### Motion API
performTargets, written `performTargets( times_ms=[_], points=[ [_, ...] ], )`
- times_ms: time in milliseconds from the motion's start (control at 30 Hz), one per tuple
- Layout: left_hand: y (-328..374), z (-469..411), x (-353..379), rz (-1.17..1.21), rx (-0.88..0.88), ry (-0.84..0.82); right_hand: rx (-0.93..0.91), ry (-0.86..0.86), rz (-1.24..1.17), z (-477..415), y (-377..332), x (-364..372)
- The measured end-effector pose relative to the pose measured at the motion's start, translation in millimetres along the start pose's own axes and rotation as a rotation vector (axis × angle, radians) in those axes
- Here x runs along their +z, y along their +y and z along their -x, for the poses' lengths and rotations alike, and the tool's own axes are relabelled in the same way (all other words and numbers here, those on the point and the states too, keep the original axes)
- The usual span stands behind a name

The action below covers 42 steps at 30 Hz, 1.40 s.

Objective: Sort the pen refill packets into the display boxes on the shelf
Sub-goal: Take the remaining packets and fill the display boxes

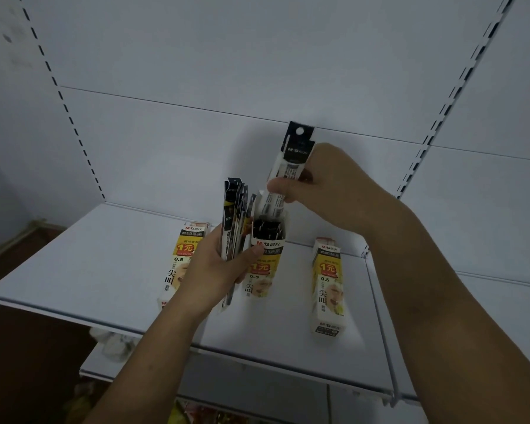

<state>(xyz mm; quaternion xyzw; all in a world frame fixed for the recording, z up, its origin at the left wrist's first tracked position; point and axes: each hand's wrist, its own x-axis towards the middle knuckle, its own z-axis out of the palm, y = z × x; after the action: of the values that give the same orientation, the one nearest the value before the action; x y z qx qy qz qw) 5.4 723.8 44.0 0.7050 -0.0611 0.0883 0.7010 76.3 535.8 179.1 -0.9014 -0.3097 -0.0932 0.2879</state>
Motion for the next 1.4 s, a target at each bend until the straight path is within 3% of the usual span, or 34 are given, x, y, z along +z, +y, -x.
performTargets(
  times_ms=[333,633,967,1400],
  points=[
    [-2,-2,-2,0.008,-0.005,-0.003,0.086,-0.087,-0.095,-2,15,19],
    [-3,-2,-2,0.003,-0.001,-0.004,0.019,-0.128,-0.169,-4,23,30],
    [-1,1,0,0.007,0.000,-0.019,0.025,-0.018,-0.221,4,20,28],
    [-5,-1,-2,0.027,0.001,-0.003,0.072,-0.059,-0.216,6,17,36]
  ],
)
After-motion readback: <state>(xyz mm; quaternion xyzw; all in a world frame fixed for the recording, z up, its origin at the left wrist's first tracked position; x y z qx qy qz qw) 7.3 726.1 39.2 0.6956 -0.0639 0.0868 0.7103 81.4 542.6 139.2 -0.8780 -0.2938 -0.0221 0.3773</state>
